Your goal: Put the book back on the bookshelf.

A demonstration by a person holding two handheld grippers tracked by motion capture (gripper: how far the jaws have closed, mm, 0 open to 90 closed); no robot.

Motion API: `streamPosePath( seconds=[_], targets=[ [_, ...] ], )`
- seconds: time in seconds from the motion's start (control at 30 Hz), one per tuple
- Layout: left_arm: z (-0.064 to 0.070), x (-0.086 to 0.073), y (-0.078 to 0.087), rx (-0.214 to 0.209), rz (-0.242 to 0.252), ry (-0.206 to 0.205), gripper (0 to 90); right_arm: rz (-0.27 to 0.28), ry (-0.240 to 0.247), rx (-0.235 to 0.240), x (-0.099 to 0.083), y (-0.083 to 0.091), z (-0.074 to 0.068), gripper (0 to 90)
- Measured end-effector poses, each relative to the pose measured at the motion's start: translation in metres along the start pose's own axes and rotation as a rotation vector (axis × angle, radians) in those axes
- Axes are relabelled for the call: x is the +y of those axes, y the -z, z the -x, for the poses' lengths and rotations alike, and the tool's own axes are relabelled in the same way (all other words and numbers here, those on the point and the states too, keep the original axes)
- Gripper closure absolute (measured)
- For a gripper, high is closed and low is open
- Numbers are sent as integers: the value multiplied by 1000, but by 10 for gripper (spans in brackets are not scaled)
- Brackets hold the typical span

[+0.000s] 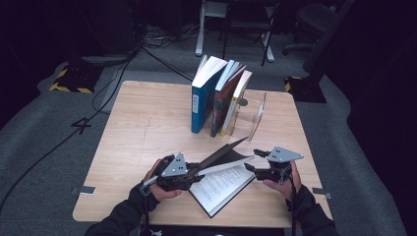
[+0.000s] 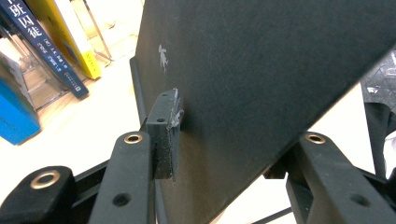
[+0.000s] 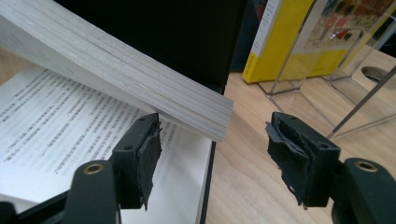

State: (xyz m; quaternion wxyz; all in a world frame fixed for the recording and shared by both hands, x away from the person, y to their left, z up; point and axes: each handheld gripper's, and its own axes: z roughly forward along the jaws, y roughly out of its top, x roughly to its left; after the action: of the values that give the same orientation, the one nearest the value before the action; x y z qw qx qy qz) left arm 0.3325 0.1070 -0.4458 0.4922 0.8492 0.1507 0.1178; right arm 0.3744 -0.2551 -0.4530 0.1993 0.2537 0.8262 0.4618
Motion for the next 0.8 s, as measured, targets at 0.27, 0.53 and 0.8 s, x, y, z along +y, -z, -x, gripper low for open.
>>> streamPosePath(
  seconds=[0.27,0.53,0.8],
  targets=[
    [2,-6,-1,3,7,15,512,32,13,11,11,-6,5,362],
    [1,-12,5,140,65,52,458,63,12,16,23,-14,9,382],
    [-1,-9,-1,171,58,58,406,74,20,6,35,-23,10,420]
  ],
)
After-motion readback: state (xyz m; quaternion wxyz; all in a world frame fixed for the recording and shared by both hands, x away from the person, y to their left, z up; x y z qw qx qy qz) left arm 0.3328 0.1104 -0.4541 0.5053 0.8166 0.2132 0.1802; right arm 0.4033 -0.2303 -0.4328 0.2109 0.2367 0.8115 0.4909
